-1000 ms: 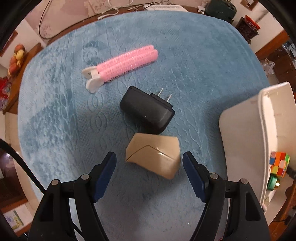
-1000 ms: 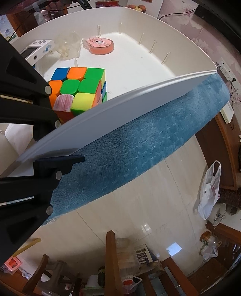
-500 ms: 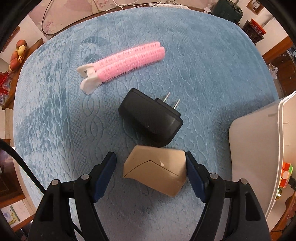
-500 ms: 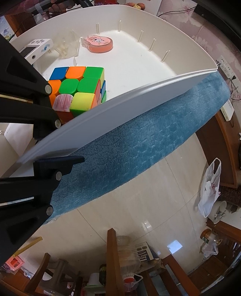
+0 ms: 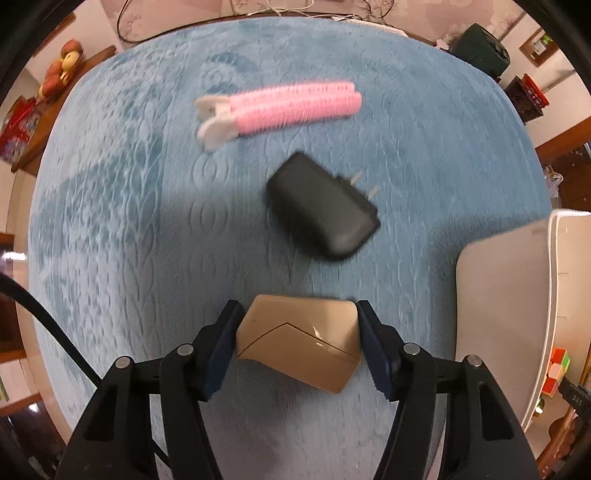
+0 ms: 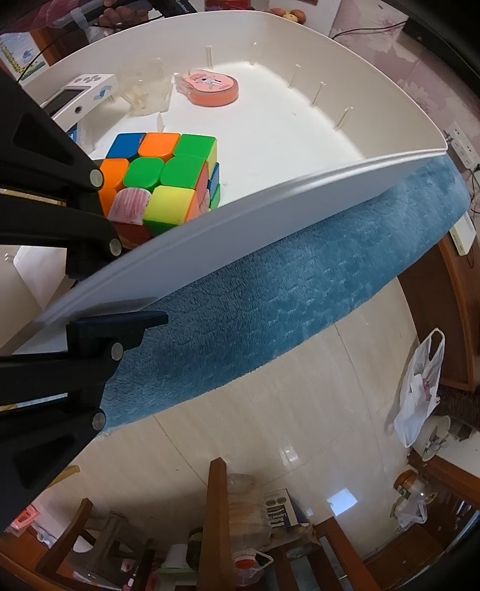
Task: Organize rigid objects
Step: 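Move the left gripper to the beige block and grasp it, then carry the beige block into the tray and open the left gripper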
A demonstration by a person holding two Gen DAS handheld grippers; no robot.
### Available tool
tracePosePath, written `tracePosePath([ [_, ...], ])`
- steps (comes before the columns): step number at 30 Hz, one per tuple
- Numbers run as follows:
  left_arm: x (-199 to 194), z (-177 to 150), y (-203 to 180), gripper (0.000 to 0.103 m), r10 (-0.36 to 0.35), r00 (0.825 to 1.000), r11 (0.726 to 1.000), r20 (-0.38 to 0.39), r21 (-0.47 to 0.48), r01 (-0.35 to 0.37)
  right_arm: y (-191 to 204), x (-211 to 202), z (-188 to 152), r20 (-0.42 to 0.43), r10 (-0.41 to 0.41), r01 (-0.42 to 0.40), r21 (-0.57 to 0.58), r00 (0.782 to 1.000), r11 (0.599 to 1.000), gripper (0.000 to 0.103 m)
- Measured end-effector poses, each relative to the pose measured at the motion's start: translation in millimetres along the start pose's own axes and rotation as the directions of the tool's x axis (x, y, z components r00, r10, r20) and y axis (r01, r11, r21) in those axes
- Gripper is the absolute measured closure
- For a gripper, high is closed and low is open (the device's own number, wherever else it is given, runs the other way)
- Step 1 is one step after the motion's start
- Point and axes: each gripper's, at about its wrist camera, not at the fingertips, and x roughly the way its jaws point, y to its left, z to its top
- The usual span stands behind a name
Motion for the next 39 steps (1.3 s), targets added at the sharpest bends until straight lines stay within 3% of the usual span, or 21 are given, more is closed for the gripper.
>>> tracePosePath([
  [9, -7, -61, -1, 0.038, -0.011, 0.998, 0.995, -0.059, -0.097, 0.006, 2, 1, 5, -0.031, 0.031, -0.033, -0.075, 0.999, 0.997, 0.09],
  [17, -29, -104, -17, 0.038, 0.01, 0.999, 0.989, -0.037, -0.145, -0.015, 9, -1, 3, -0.047, 0.046, -0.054, -0.197, 0.998, 0.979, 0.09],
  [28, -108, -137, -60, 0.038, 0.08, 0.99, 0.99, 0.115, -0.121, -0.066, 6, -14, -6, -0.05, 0.11, -0.121, -0.351, 0.993, 0.929, 0.093],
  [30, -113, -126, -78, 0.038, 0.08, 0.988, 0.992, 0.132, -0.111, -0.066, 8, -13, -9, -0.051, 0.117, -0.127, -0.372, 0.992, 0.92, 0.093],
  [39, -134, -133, -136, 0.038, 0.019, 0.972, 1.0, 0.235, -0.028, -0.013, 10, -16, -14, -0.058, 0.127, -0.14, -0.47, 0.99, 0.872, 0.093],
])
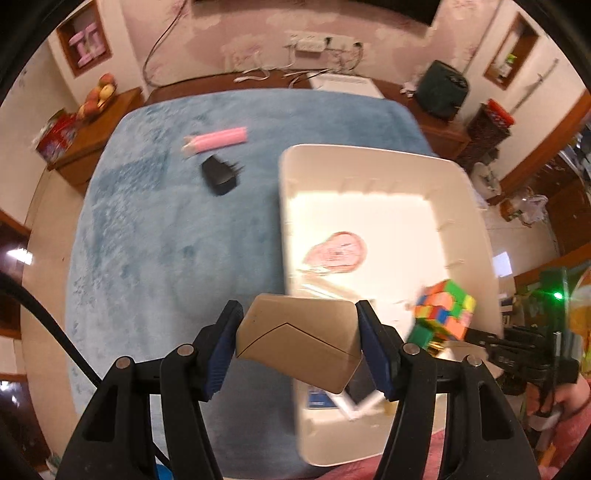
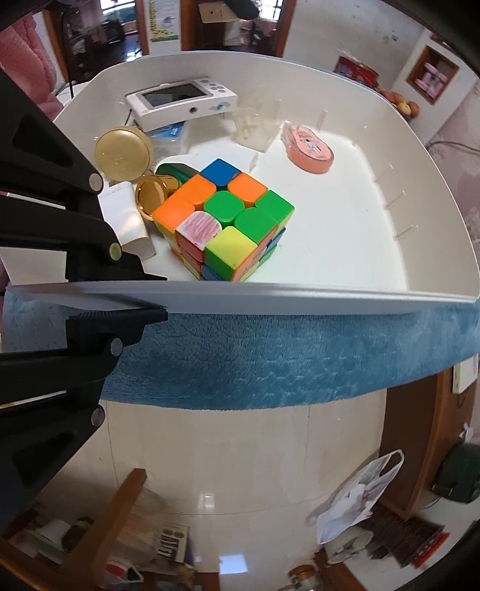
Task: Organize rigid objects
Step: 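Carry the beige block into the tray and open the left gripper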
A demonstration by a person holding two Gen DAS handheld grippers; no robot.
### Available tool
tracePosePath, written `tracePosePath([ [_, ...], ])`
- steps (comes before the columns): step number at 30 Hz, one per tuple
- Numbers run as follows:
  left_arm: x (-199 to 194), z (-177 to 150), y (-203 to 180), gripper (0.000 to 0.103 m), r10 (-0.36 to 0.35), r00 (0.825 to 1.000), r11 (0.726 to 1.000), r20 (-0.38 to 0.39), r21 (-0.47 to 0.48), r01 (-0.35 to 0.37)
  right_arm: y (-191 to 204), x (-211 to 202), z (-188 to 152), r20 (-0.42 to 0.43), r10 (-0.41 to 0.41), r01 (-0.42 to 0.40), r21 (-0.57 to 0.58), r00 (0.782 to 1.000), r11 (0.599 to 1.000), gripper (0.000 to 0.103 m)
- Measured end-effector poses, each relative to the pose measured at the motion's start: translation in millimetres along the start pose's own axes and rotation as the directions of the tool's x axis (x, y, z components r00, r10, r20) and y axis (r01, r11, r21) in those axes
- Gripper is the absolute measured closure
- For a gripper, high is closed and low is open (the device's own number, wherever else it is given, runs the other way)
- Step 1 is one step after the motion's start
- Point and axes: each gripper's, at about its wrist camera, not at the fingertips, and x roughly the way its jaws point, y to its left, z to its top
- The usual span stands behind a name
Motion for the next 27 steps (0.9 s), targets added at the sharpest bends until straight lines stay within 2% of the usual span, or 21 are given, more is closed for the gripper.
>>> tracePosePath([
  [7, 0, -9, -44, 0.037, -0.059, 0.998, 0.996, 0.018, 0.065, 0.057, -1, -2, -1, -0.003, 0.032, -0.032, -0.042, 0.999, 0.999, 0.091],
  [16, 1, -16, -86, 0.037, -0.08, 0.997, 0.984, 0.019, 0.161, 0.076, -1, -2, 0, -0.005, 0.035, -0.035, -0.091, 0.999, 0.995, 0.091],
  [22, 1, -15, -89, 0.035, -0.095, 0.995, 0.98, 0.022, 0.178, 0.09, 0, -2, 1, -0.006, 0.032, -0.033, -0.09, 0.999, 0.995, 0.091],
  [27, -2, -10, -85, 0.028, -0.108, 0.994, 0.977, 0.037, 0.19, 0.099, 0, -2, 2, -0.008, 0.025, -0.026, -0.076, 1.0, 0.997, 0.091],
])
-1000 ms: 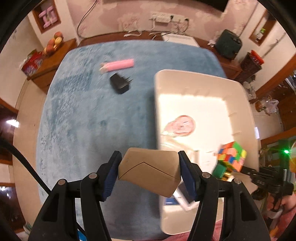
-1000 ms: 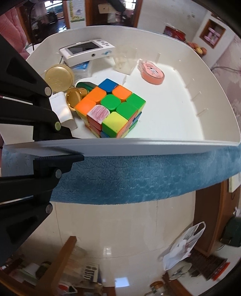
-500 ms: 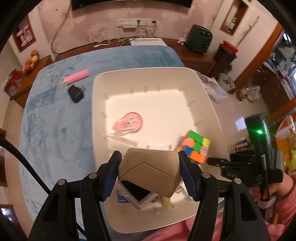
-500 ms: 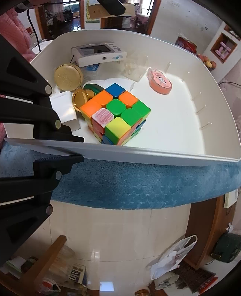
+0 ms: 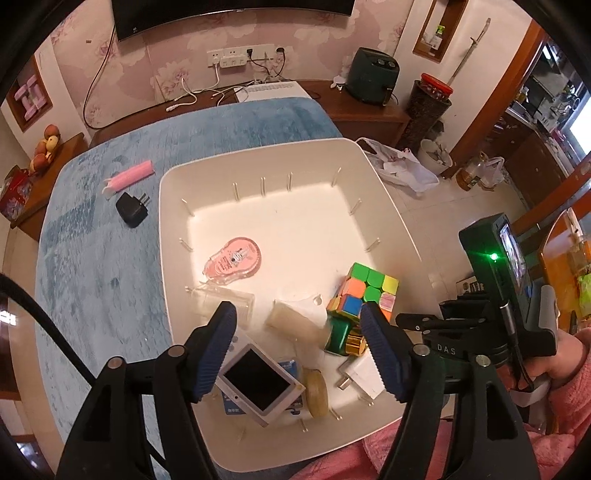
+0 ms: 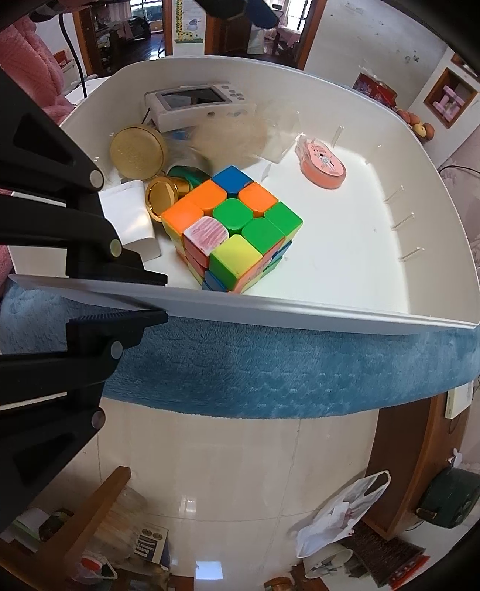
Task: Organize rigid objects
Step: 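Carry the beige block into the tray and open the left gripper, then move the left gripper to the black charger and grasp it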
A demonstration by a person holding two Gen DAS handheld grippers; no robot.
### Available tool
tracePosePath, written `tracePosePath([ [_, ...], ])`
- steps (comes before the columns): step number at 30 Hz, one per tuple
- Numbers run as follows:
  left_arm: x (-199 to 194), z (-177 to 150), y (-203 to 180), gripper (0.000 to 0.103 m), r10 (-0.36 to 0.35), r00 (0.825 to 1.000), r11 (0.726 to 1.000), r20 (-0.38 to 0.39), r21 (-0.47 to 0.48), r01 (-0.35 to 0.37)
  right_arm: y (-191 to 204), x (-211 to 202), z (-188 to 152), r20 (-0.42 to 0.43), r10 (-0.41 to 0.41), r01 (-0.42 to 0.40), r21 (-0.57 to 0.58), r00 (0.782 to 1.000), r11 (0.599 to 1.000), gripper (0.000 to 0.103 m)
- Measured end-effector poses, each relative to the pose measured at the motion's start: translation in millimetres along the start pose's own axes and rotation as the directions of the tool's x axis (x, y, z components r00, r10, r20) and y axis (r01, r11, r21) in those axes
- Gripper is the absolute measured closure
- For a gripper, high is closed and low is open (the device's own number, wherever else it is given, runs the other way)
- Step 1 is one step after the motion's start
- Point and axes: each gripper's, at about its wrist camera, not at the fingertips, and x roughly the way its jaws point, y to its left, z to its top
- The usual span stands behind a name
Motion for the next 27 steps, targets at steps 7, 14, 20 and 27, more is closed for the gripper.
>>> tracePosePath([
  [7, -5, 14, 29, 0.027, 0.022, 1.0, 1.0, 0.018, -0.01, -0.022, -1, 1, 1, -0.009, -0.021, 0.022, 0.041, 1.0, 0.999, 0.092],
  [14, -11, 26, 77, 0.027, 0.052, 0.998, 0.998, 0.024, -0.03, -0.051, -5, 3, 6, -0.025, -0.046, 0.049, 0.141, 0.999, 0.989, 0.094],
  [20, -11, 42, 129, 0.027, 0.066, 0.998, 0.995, 0.013, -0.072, -0.065, -9, 3, 10, -0.03, -0.071, 0.076, 0.242, 0.997, 0.967, 0.095],
  [27, 5, 68, 187, 0.027, -0.001, 1.0, 0.985, -0.028, -0.174, -0.004, -13, 2, 15, -0.04, -0.104, 0.111, 0.349, 0.994, 0.931, 0.095],
])
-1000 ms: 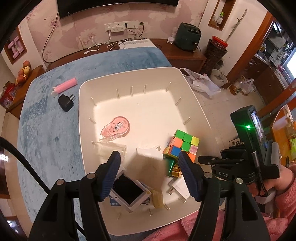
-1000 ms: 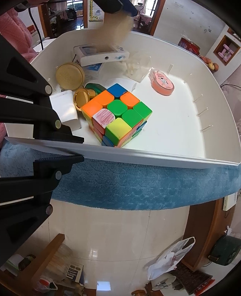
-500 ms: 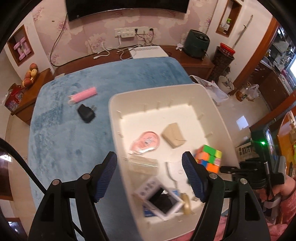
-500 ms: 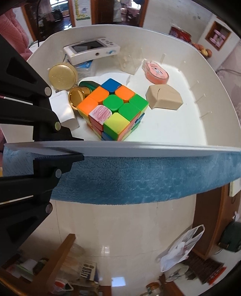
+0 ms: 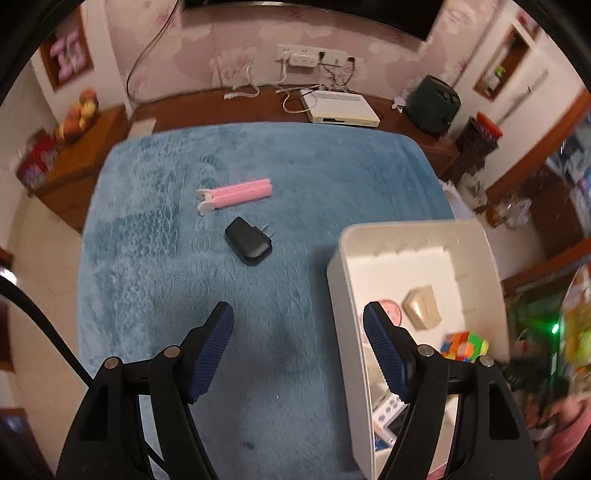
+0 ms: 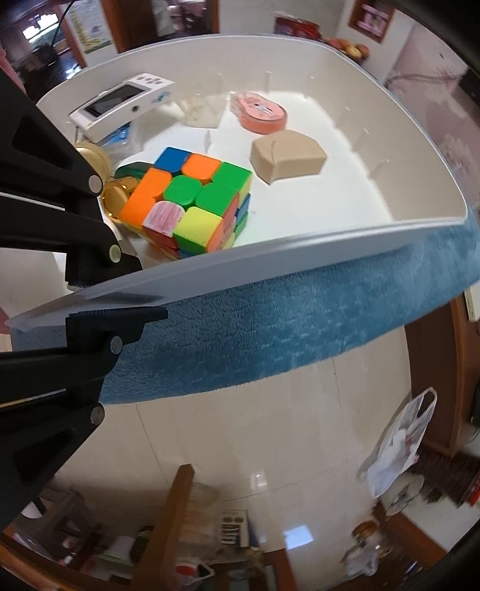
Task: Organize rigid objects
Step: 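Move the left gripper to the black charger and grasp it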
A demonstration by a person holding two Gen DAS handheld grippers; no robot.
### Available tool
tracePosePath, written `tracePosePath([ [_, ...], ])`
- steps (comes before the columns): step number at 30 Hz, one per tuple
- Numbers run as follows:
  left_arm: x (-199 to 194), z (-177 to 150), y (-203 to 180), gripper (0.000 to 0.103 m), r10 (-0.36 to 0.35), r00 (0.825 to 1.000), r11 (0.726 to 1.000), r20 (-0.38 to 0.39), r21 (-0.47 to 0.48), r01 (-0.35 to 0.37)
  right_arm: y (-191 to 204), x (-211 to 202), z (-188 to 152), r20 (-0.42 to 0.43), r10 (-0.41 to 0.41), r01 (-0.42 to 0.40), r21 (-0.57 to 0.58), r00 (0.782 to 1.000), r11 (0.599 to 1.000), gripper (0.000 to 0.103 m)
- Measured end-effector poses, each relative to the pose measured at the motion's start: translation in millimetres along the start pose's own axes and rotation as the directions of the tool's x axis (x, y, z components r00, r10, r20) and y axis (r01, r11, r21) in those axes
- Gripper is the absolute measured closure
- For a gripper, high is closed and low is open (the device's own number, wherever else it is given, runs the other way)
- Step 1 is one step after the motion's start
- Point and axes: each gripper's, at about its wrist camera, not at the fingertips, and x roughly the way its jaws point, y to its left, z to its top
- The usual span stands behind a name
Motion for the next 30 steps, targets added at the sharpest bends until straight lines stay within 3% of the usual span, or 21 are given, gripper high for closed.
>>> tracePosePath([
  [8, 35, 53, 41, 0.027, 0.0, 0.999, 0.999, -0.04, -0.036, -0.001, 7, -3, 2, -0.003, -0.054, 0.054, 0.082, 0.999, 0.995, 0.094],
  [14, 81, 80, 52, 0.027, -0.002, 0.989, 0.999, -0.145, -0.046, -0.005, 8, -2, 5, -0.016, -0.064, 0.066, 0.137, 0.998, 0.988, 0.093],
  [22, 143, 86, 51, 0.027, 0.006, 0.955, 0.998, -0.297, -0.05, -0.022, 5, -2, 5, -0.019, -0.078, 0.08, 0.177, 0.997, 0.981, 0.091],
  [30, 172, 81, 52, 0.029, 0.024, 0.931, 0.996, -0.364, -0.07, -0.053, 6, 0, 8, -0.032, -0.089, 0.094, 0.187, 0.995, 0.978, 0.09],
])
